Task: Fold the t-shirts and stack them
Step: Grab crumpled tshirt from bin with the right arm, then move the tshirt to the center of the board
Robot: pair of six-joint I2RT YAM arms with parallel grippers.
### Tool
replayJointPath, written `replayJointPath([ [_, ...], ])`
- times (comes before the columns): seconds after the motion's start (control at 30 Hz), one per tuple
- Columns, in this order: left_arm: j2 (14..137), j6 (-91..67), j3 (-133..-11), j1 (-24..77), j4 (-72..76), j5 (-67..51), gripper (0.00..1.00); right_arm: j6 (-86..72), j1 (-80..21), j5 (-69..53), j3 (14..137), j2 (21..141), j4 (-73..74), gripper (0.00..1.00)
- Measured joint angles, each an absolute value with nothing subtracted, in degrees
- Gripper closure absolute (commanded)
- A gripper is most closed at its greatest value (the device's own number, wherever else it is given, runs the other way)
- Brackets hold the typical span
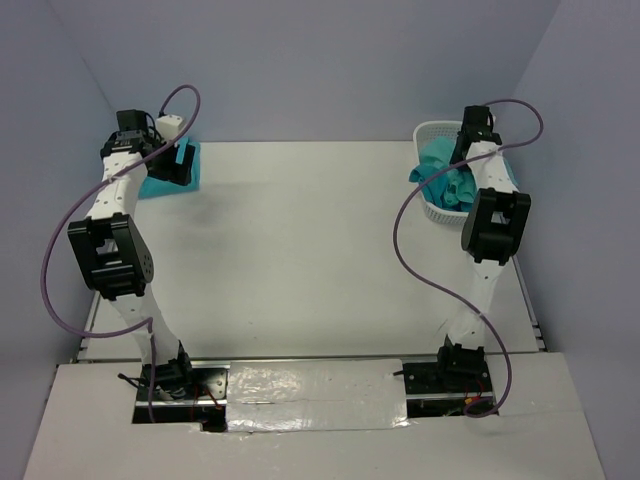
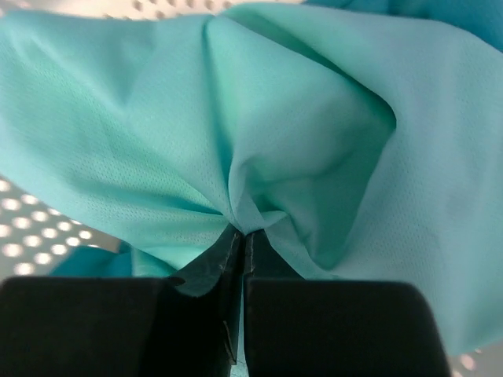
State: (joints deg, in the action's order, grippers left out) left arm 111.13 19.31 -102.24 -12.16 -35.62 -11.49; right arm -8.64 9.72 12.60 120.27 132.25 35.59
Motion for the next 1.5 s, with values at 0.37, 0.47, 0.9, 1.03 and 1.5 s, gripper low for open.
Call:
replayJointPath([
  [0.37, 111.63, 19.29, -101.8, -11.9, -36.62, -12.1, 0.01, -5.34, 8.45, 20.56, 106.83, 118.58, 31.29, 1.0],
  [0.47, 111.63, 19.27, -101.8, -11.66, -36.86, -12.27, 0.01, -5.1, 8.45, 20.25, 105.43, 110.89, 29.15, 1.0],
  [0.9, 111.11, 18.83, -102.48, -11.4, -38.28, -13.89, 0.0, -2.2, 0.12, 9.93, 111.15, 81.69, 20.86, 1.0],
  [1.03, 109.73, 18.02, -102.54, -11.4, -39.09, -14.31, 0.01, -2.15, -2.46, 2.85, 114.24, 75.79, 18.0, 1.0],
  [1.5, 106.13, 17.56, -104.64, -11.42, -40.51, -15.42, 0.01, -12.49, -15.88, -21.19, 118.48, 73.58, 8.71, 0.93],
])
